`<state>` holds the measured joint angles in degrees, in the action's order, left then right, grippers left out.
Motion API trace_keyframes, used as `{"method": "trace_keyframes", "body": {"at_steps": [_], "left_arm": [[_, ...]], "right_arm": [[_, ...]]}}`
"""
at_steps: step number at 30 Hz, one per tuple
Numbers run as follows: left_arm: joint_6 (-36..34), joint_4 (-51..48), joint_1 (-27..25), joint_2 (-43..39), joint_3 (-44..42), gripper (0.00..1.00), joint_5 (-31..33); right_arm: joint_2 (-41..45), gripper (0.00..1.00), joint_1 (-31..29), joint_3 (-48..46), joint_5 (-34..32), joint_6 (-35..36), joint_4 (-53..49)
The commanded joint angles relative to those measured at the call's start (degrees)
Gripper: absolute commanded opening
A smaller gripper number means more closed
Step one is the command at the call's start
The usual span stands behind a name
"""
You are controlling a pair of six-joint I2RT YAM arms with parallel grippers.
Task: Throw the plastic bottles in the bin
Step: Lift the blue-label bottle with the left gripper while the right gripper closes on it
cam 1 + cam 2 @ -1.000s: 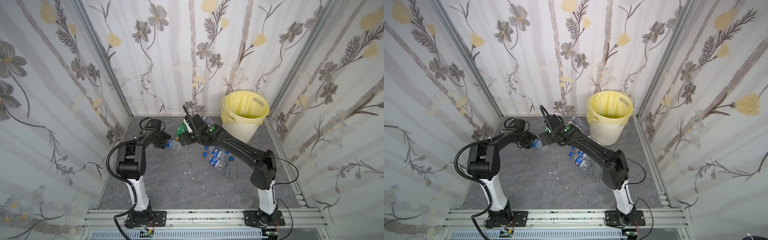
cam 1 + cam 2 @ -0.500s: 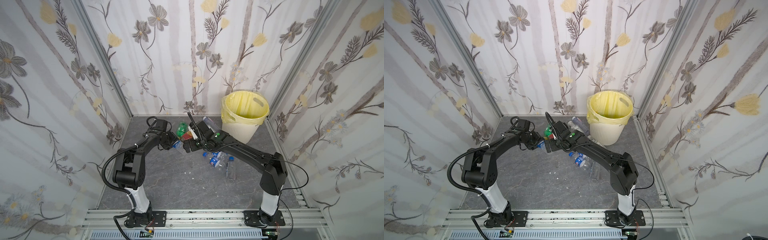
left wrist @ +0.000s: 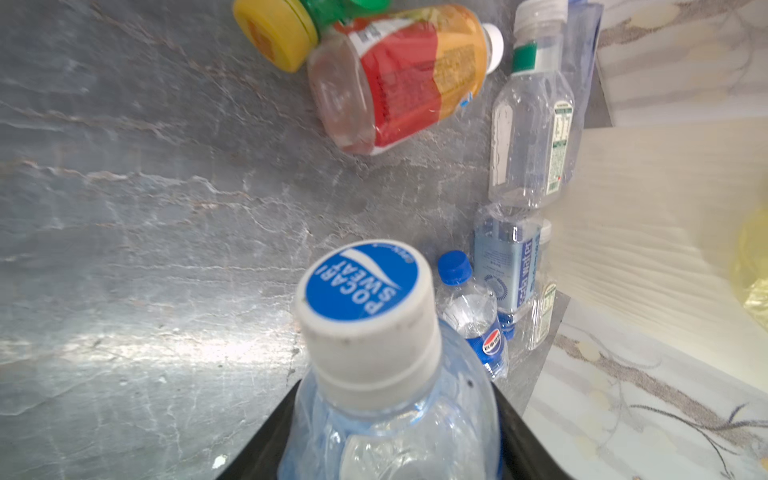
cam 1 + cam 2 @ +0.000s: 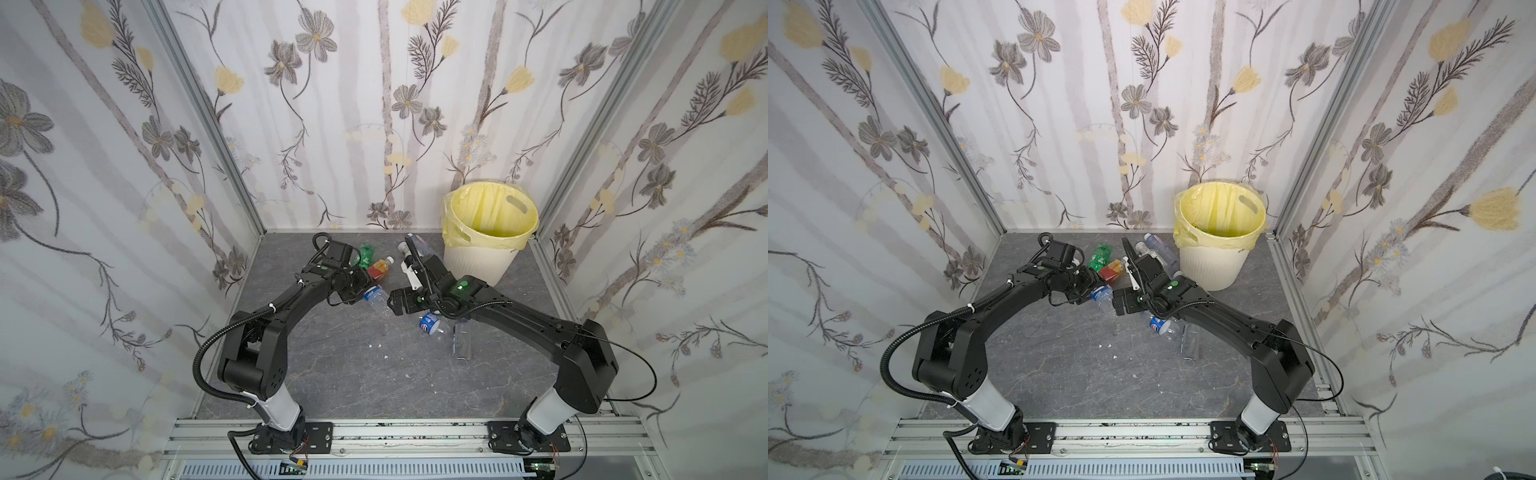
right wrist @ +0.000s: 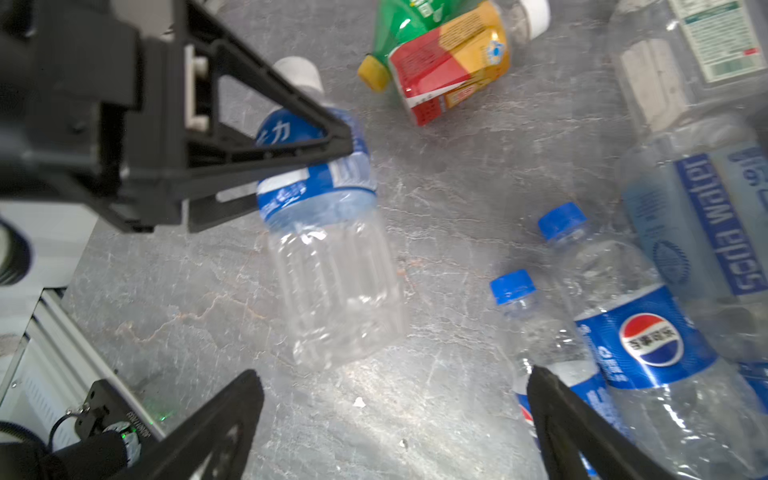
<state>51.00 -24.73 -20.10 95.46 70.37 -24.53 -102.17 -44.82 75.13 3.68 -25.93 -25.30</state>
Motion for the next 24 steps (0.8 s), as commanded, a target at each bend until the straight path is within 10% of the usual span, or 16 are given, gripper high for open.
{"method": "trace_keyframes", "body": {"at_steps": [1, 24], "left_arm": [[1.4, 0.3, -1.5, -0.6, 1.5, 0.60, -1.4], [3.8, 0.3, -7.8, -2.8, 4.8, 0.60, -4.7]], "right_arm": [[1.9, 1.00, 0.2, -2.1, 0.8, -0.2, 3.8], [6.1, 0.88, 1.0, -7.1, 4.2, -3.0, 8.4]]}}
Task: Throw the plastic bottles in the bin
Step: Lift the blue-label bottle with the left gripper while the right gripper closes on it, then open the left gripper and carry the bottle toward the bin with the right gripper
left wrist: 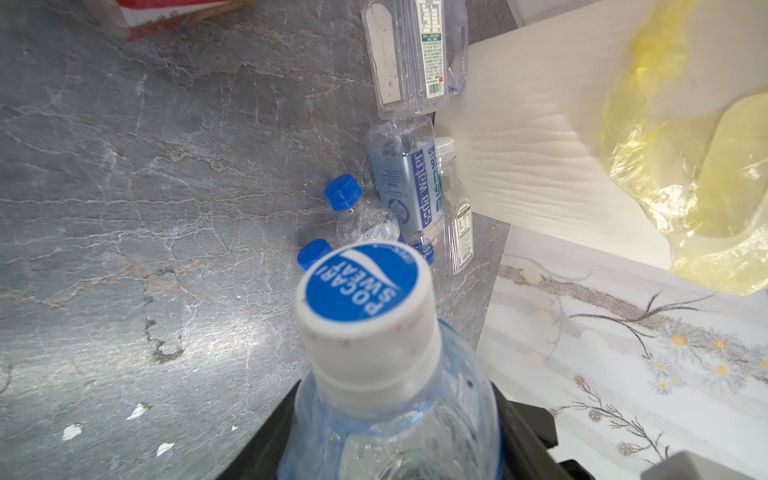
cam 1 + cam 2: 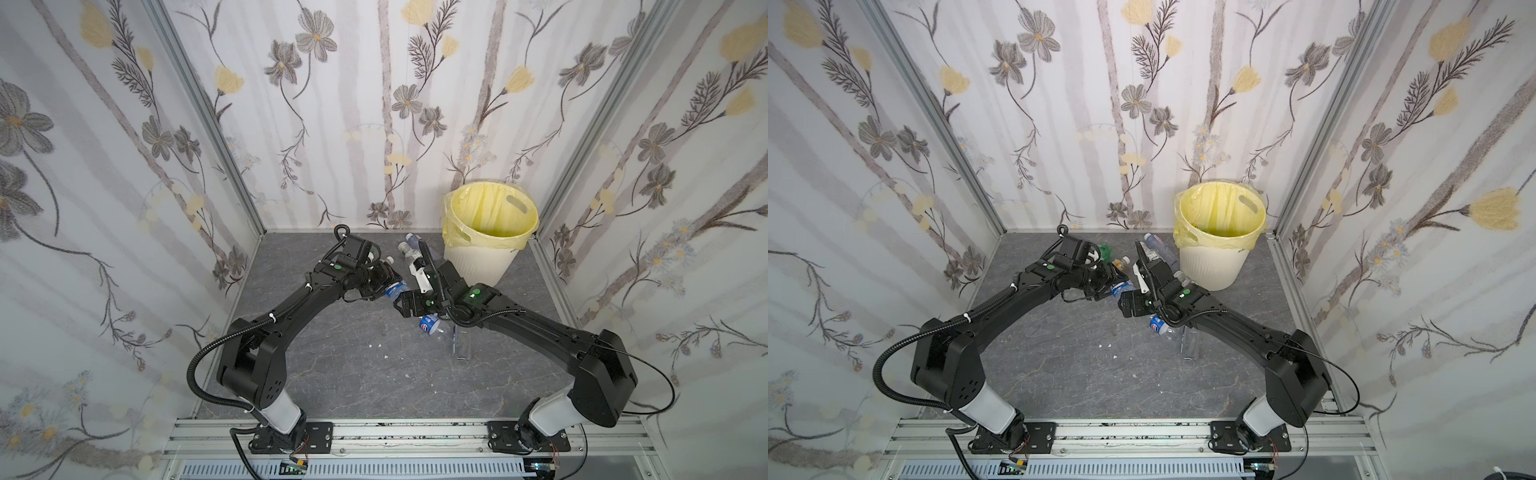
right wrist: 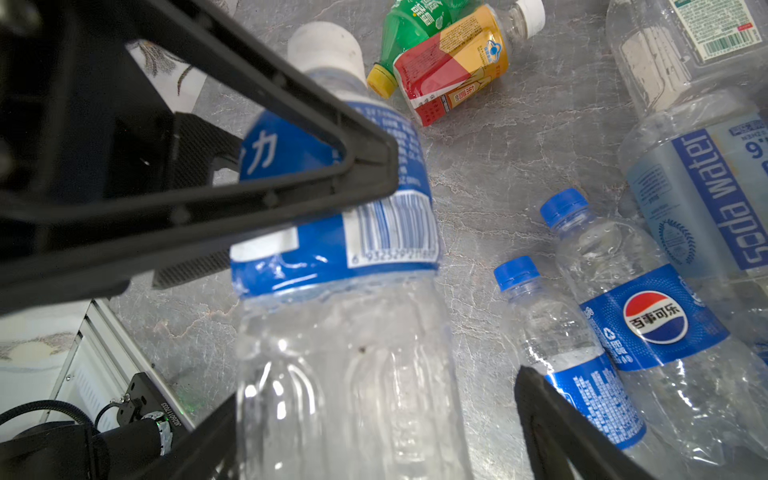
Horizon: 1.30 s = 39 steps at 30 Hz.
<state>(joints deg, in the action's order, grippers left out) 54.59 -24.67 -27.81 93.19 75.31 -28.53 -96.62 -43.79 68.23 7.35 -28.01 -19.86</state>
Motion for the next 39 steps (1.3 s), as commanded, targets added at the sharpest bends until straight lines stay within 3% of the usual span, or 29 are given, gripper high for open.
{"method": "trace_keyframes", "body": {"at_steps": [1, 15, 32, 39], "left_arm": [[0.3, 0.3, 0.0, -0.4, -0.1, 0.60, -0.9], [0.7, 0.3, -0.2, 0.0, 0.4, 0.63, -1.4], [-1.6, 0.4, -0.9, 1.7, 2.2, 0.61, -5.5], [-1.3, 0.4, -1.3, 1.0, 0.9, 0.64, -4.5]], "right_arm": [[0.6, 0.88, -0.1, -0.4, 0.6, -1.0, 3.1], [2.4, 0.70, -0.5, -2.3, 3.1, -1.4, 5.5], [3.4, 0.69, -1.0, -4.8, 4.7, -1.3, 8.7], [3.5, 0.55, -0.9, -4.4, 4.4, -1.5, 8.6]]}}
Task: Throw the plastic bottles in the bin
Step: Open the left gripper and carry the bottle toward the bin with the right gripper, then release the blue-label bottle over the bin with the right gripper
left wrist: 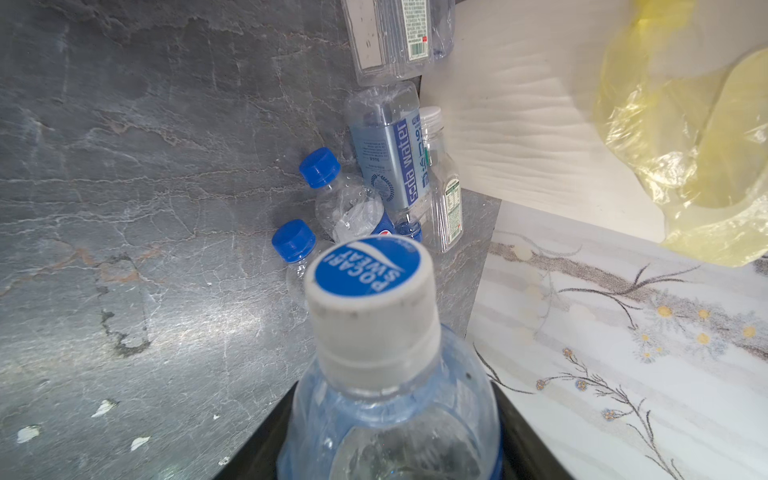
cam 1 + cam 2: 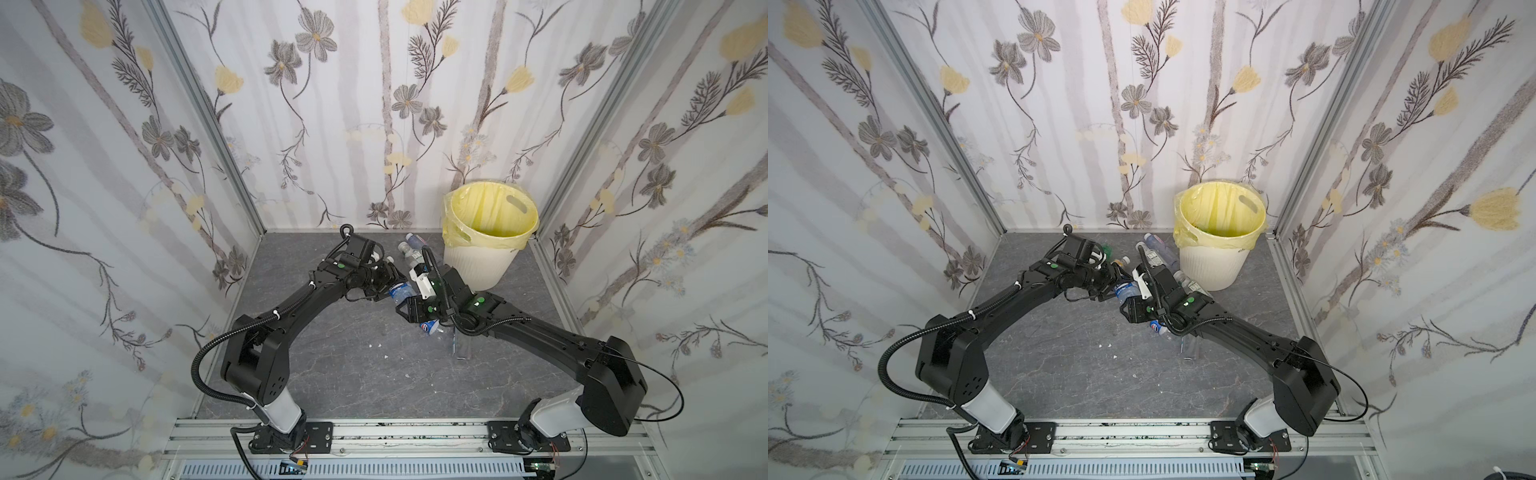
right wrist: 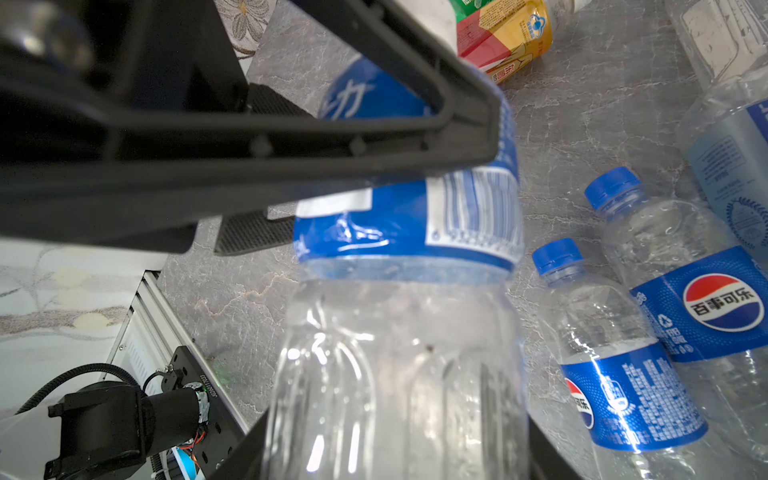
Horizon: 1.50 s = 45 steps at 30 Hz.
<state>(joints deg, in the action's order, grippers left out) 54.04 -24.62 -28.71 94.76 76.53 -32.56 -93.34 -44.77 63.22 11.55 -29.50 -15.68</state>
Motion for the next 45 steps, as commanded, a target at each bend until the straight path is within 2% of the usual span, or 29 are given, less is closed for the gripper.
{"method": "trace_keyframes", "body": {"at_steps": [1, 5, 14, 20, 24, 32, 37, 45], "left_arm": [[-0.7, 0.4, -0.4, -0.6, -0.3, 0.65, -0.2], [-0.1, 0.4, -0.3, -1.2, 0.1, 0.74, 1.7], [1.2, 0.3, 0.3, -2.8, 1.5, 0.85, 4.5], [1.1, 0.3, 4.4, -5.1, 2.5, 1.00, 1.0], [0.2, 0.3, 5.8, -7.0, 3.2, 1.00, -0.2], [-5.3, 0.4, 4.2, -10.9, 5.9, 1.00, 1.3], [-10.6, 0.4, 0.1, -11.3, 8.9, 1.00, 2.0], [-17.2, 0.4, -7.1, -10.9, 14.1, 1.00, 8.0]], "right_arm": [[0.2, 0.55, 0.0, 0.7, 0.2, 0.1, 4.4], [0.2, 0.53, 0.1, 1.1, -0.1, 0.1, 3.6], [0.6, 0.53, 0.6, 1.2, -1.3, -0.3, 2.6], [1.5, 0.53, 1.3, 2.0, -1.9, -0.5, 1.5], [3.6, 0.52, 2.8, 3.6, -2.3, 0.2, -0.4], [4.2, 0.52, 7.3, 10.6, -3.6, 1.7, -6.1], [4.3, 0.52, 10.0, 15.8, -4.8, 3.1, -8.0], [4.2, 0.52, 16.2, 26.5, -6.3, 4.3, -12.1]]}}
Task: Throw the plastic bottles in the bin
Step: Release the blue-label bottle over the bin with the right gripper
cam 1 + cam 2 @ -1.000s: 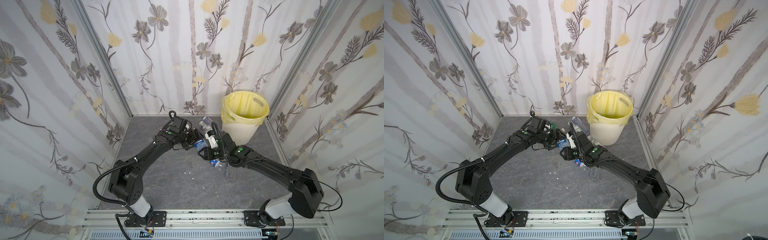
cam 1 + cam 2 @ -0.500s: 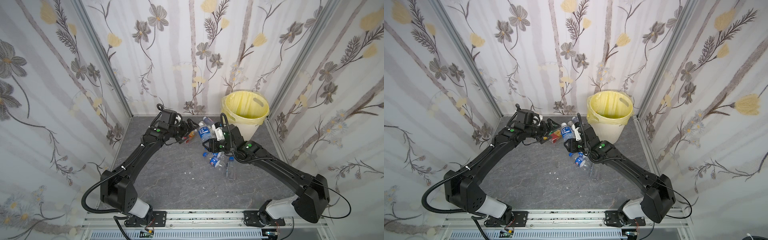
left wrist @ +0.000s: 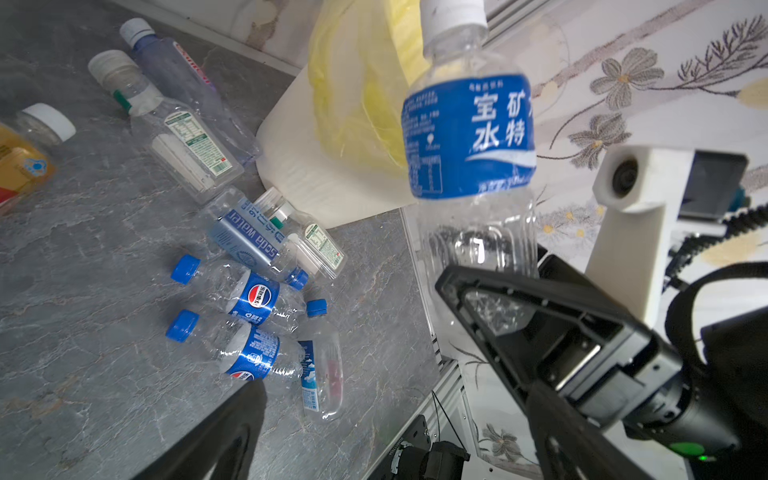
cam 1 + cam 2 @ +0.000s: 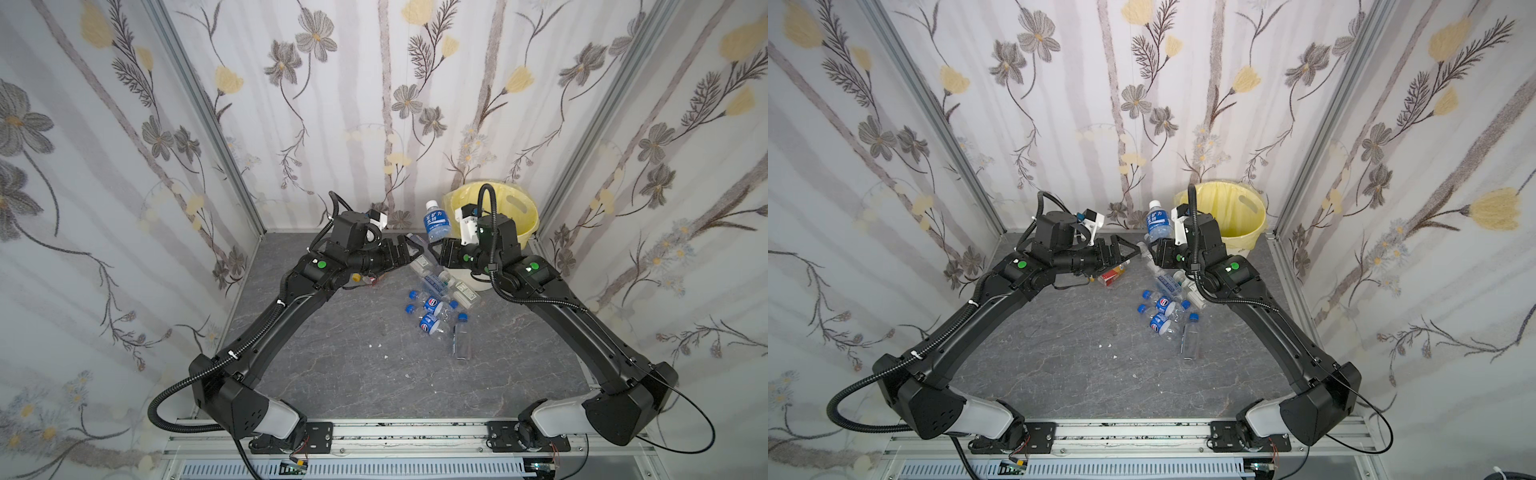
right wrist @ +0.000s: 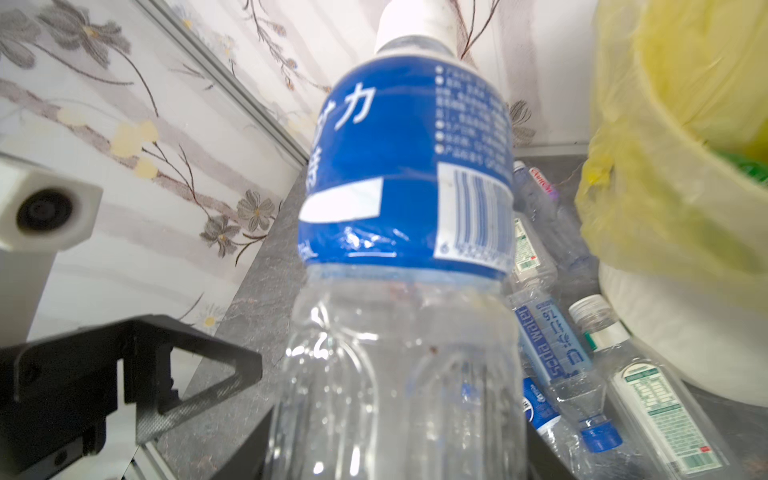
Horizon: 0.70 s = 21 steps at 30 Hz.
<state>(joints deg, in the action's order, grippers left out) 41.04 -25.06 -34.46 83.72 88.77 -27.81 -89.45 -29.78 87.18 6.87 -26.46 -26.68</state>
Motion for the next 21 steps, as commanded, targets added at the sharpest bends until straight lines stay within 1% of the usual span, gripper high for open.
{"method": "trace_keyframes", "body": {"at_steps": [1, 6, 14, 17, 21], "left_arm": [[-4.9, 0.8, -2.2, 0.5, 2.8, 1.00, 4.2], [-7.7, 0.8, -5.6, 3.1, 8.5, 1.00, 7.2], [-11.8, 0.8, -11.2, 9.7, 21.1, 1.00, 10.6], [-12.3, 0.7, -12.3, 11.6, 25.3, 1.00, 11.0], [-12.4, 0.7, -12.9, 13.2, 28.4, 1.00, 11.5]], "right_arm": [[0.4, 0.52, 2.2, 3.9, -1.6, 1.5, -1.5], [0.8, 0.52, 7.0, 10.1, -2.4, 2.8, -3.8], [3.7, 0.53, 14.5, 17.7, -5.7, 6.7, -4.7], [5.1, 0.54, 16.4, 21.0, -8.2, 9.0, -4.3], [6.0, 0.54, 17.6, 24.4, -11.3, 11.8, -2.8]]}}
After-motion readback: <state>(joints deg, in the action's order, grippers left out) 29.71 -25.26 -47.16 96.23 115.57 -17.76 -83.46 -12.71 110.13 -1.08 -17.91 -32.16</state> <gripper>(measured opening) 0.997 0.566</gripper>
